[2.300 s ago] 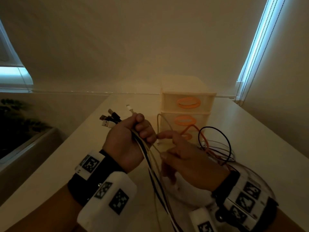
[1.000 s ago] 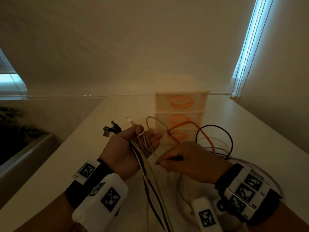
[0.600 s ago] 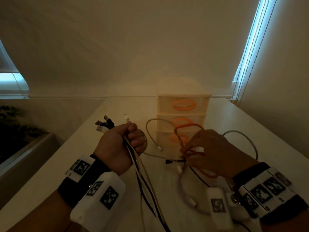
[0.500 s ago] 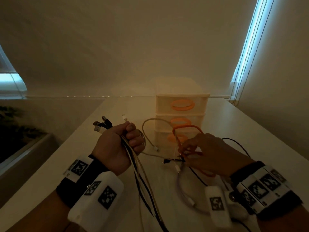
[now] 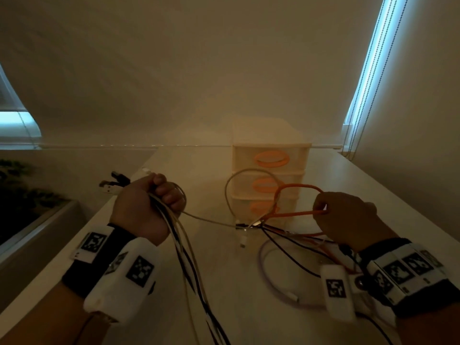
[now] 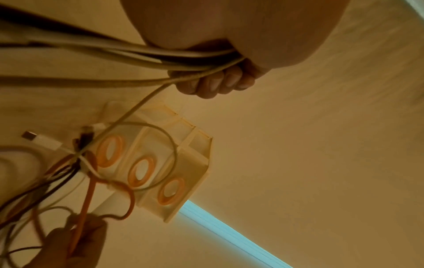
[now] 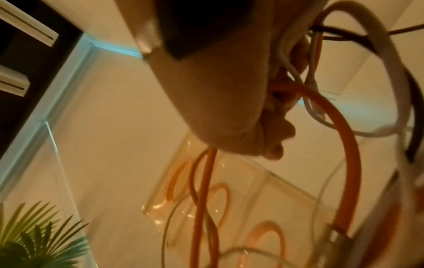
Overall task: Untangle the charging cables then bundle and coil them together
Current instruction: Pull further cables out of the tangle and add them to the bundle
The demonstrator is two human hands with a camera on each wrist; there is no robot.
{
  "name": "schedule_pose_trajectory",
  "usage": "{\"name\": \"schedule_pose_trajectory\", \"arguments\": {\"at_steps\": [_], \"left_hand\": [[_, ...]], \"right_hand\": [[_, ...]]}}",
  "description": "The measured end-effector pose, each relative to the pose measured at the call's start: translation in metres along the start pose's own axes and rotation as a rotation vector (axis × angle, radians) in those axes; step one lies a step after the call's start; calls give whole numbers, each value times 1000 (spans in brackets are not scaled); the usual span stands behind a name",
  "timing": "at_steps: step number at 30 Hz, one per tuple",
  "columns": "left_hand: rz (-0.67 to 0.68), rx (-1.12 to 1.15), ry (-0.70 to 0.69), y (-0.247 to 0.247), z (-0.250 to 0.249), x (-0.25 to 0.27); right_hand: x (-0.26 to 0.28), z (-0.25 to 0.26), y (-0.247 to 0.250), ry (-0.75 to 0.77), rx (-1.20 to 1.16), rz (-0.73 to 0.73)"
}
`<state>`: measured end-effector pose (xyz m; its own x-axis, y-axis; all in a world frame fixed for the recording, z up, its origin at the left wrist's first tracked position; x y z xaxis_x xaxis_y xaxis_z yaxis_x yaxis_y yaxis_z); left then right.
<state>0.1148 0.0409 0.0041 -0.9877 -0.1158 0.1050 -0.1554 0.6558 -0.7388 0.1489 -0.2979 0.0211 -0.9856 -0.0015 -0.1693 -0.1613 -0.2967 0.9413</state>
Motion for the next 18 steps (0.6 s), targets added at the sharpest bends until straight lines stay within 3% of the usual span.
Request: {"name": "schedule_pose_trajectory", "arguments": {"at_steps": [3, 6, 8, 10, 13, 18], "left_hand": [[34, -30, 31, -9, 15, 4], [68, -47, 66, -16, 27, 8], [87, -41, 86, -20, 31, 10], [119, -7, 103, -24, 30, 14], [187, 76, 108, -33, 15, 21], [192, 90, 32, -25, -19, 20]], "right_hand": [[7, 15, 0, 228, -84, 51], [32, 56, 9, 558, -377, 87], [46, 78, 3, 711, -360, 127], [53, 94, -19, 732, -191, 273], [51, 92, -50, 626, 32, 514], [38, 83, -37, 525, -32, 398]]}}
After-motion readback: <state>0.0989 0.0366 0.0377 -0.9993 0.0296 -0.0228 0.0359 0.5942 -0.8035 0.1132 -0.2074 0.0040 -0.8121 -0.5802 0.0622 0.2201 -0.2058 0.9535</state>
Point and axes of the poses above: each hand's wrist, its own x-axis away from the middle knuckle, its own y-axis out of the back of the hand, z = x × y, the point moved 8 cm from there along -x, towards the middle knuckle, and after that the axes turned 4 degrees about -x, right-handed, at the moved point
